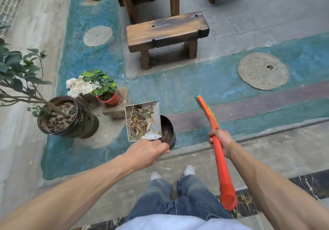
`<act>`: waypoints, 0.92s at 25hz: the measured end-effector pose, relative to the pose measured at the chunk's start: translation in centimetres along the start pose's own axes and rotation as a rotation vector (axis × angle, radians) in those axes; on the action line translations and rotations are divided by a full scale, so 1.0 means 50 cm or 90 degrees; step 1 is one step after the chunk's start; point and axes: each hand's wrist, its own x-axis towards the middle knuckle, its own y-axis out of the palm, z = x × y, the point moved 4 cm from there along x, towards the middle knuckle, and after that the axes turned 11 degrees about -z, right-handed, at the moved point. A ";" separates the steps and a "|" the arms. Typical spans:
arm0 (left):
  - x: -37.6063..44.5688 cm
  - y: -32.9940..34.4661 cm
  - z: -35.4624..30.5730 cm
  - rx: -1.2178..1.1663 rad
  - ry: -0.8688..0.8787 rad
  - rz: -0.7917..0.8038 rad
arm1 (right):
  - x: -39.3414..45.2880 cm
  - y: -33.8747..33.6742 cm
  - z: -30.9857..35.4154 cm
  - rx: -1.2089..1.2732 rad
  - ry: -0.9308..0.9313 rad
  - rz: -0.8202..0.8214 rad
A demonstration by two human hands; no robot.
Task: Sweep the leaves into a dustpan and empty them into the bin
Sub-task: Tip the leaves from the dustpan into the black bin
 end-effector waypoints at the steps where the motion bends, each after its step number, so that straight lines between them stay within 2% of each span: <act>1: -0.009 0.000 -0.003 0.005 0.014 0.008 | -0.001 0.000 0.001 0.002 0.000 -0.002; 7: -0.057 -0.004 -0.015 0.017 0.060 0.059 | -0.003 0.007 -0.002 0.012 0.015 -0.011; 12: -0.088 0.008 -0.027 0.048 0.091 0.150 | -0.008 0.018 -0.007 0.004 0.021 -0.008; 18: -0.108 0.023 -0.042 0.036 0.150 0.167 | -0.025 0.039 -0.017 -0.017 0.005 0.004; 21: -0.123 0.039 -0.053 0.045 0.187 0.248 | -0.032 0.046 -0.021 -0.034 -0.003 0.008; 23: -0.127 0.049 -0.053 0.070 0.195 0.239 | -0.035 0.047 -0.023 -0.037 -0.004 0.010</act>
